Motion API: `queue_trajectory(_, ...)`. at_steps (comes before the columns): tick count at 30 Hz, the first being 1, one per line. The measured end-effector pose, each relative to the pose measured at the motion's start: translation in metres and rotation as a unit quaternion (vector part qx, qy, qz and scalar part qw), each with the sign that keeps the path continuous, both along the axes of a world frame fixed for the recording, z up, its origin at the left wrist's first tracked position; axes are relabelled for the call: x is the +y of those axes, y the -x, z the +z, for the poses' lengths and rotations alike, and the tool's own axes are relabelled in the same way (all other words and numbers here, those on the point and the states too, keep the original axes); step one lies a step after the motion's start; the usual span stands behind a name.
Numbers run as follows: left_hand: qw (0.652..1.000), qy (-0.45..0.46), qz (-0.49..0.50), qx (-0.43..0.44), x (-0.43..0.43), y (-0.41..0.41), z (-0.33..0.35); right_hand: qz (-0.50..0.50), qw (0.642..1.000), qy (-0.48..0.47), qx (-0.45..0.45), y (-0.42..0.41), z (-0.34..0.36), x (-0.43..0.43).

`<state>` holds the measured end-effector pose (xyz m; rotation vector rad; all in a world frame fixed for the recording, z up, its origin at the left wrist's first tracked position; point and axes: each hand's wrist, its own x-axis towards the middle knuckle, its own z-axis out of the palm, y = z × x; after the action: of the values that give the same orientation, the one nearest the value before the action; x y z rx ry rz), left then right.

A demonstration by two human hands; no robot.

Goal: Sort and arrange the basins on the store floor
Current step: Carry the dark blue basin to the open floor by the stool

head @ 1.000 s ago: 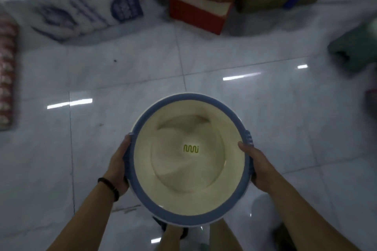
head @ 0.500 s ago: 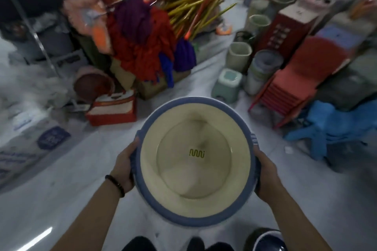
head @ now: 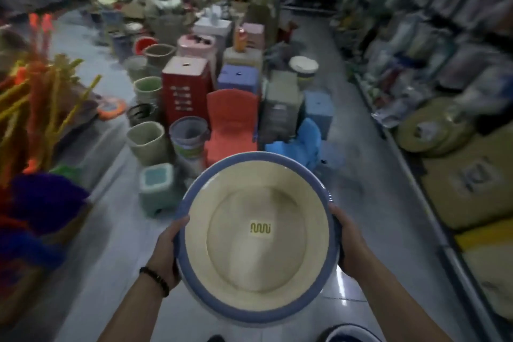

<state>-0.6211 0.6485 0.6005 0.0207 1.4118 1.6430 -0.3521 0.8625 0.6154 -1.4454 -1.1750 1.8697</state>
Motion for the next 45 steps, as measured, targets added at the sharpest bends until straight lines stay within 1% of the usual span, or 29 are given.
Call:
queue_trajectory(5,0.993,-0.005,-0.12,0.002,0.166,0.02,0.01,-0.125,0.992,0.003,0.022,-0.038,0.0,0.085)
queue_trajectory(9,0.984,-0.033,-0.176,0.015,0.303,0.004,0.003,-0.216,0.976,-0.001,0.027,-0.073,-0.013,0.163)
queue_trajectory(11,0.978,-0.043,-0.201,0.03,0.37,-0.012,0.0,-0.243,0.969,0.003,0.033,-0.092,-0.021,0.21)
queue_trajectory(13,0.974,-0.036,-0.221,0.044,0.431,-0.028,-0.006,-0.251,0.967,0.004,0.036,-0.111,-0.026,0.262)
queue_trajectory(16,0.976,-0.026,-0.215,0.027,0.517,-0.054,-0.006,-0.258,0.965,0.006,0.042,-0.141,-0.026,0.349)
queue_trajectory(18,0.977,-0.028,-0.212,0.026,0.571,-0.075,0.004,-0.275,0.96,0.005,0.049,-0.159,-0.019,0.404)
queue_trajectory(20,0.974,-0.04,-0.221,0.005,0.624,-0.094,0.014,-0.279,0.959,-0.001,0.056,-0.175,-0.012,0.46)
queue_trajectory(24,0.975,-0.02,-0.223,-0.007,0.735,-0.117,0.016,-0.272,0.959,-0.015,0.076,-0.2,-0.002,0.571)
queue_trajectory(27,0.973,-0.022,-0.23,-0.006,0.822,-0.127,0.011,-0.275,0.959,-0.017,0.064,-0.21,0.0,0.658)
queue_trajectory(31,0.971,-0.034,-0.237,-0.019,0.951,-0.145,0.002,-0.314,0.949,-0.006,0.039,-0.222,0.005,0.781)
queue_trajectory(33,0.971,-0.041,-0.236,-0.013,1.02,-0.152,-0.001,-0.337,0.941,0.004,0.023,-0.229,0.011,0.838)
queue_trajectory(35,0.965,-0.054,-0.254,-0.016,1.084,-0.165,0.006,-0.348,0.937,0.004,0.028,-0.238,0.02,0.893)
queue_trajectory(38,0.965,-0.039,-0.259,-0.02,1.17,-0.184,0.014,-0.35,0.937,0.006,0.012,-0.257,0.027,0.983)
queue_trajectory(41,0.963,-0.038,-0.264,-0.028,1.254,-0.196,0.017,-0.375,0.927,0.011,0.008,-0.27,0.025,1.073)
queue_trajectory(43,0.967,-0.046,-0.249,-0.015,1.309,-0.2,0.015,-0.374,0.927,0.021,0.01,-0.271,0.02,1.137)
queue_trajectory(45,0.972,-0.045,-0.232,0.004,1.365,-0.202,0.012,-0.352,0.936,0.012,0.022,-0.272,0.013,1.207)
